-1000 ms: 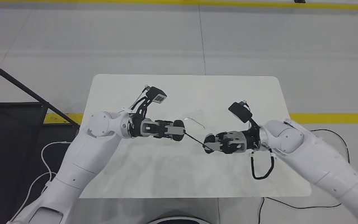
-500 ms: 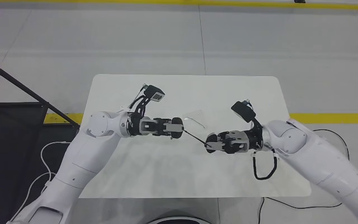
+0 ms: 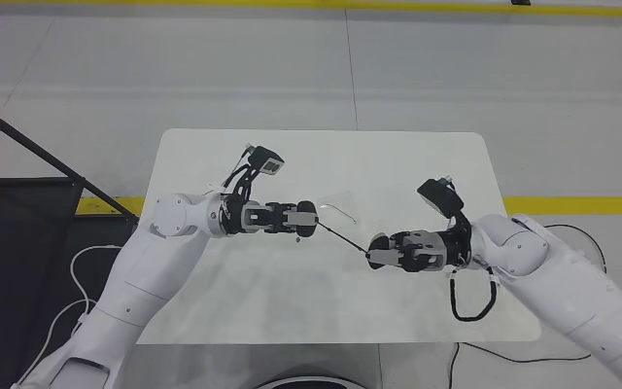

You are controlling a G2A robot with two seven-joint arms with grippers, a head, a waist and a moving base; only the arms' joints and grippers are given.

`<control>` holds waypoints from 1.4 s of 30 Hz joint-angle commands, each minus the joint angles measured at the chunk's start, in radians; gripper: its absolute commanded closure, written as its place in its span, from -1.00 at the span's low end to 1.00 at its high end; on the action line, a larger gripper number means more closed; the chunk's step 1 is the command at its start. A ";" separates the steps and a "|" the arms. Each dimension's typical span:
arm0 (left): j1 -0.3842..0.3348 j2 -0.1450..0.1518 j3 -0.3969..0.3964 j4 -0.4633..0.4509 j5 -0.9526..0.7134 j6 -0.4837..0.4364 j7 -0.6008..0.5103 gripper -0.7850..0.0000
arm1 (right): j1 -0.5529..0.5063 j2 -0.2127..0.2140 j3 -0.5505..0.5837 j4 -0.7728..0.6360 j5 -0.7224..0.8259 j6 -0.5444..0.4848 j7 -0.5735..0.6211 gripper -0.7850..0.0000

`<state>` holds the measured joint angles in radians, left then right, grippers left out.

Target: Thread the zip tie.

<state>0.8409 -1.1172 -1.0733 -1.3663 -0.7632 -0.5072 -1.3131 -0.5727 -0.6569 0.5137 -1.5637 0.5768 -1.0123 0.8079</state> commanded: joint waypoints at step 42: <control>0.027 0.018 -0.035 0.023 0.024 -0.031 0.031 1.00 | -0.383 0.073 0.446 -0.196 -0.022 0.000 0.000 1.00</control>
<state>0.8676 -1.0993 -1.1083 -1.3431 -0.7402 -0.5379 -1.2823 -0.9530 -0.5836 0.9577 -1.7593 0.5556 -1.0123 0.8081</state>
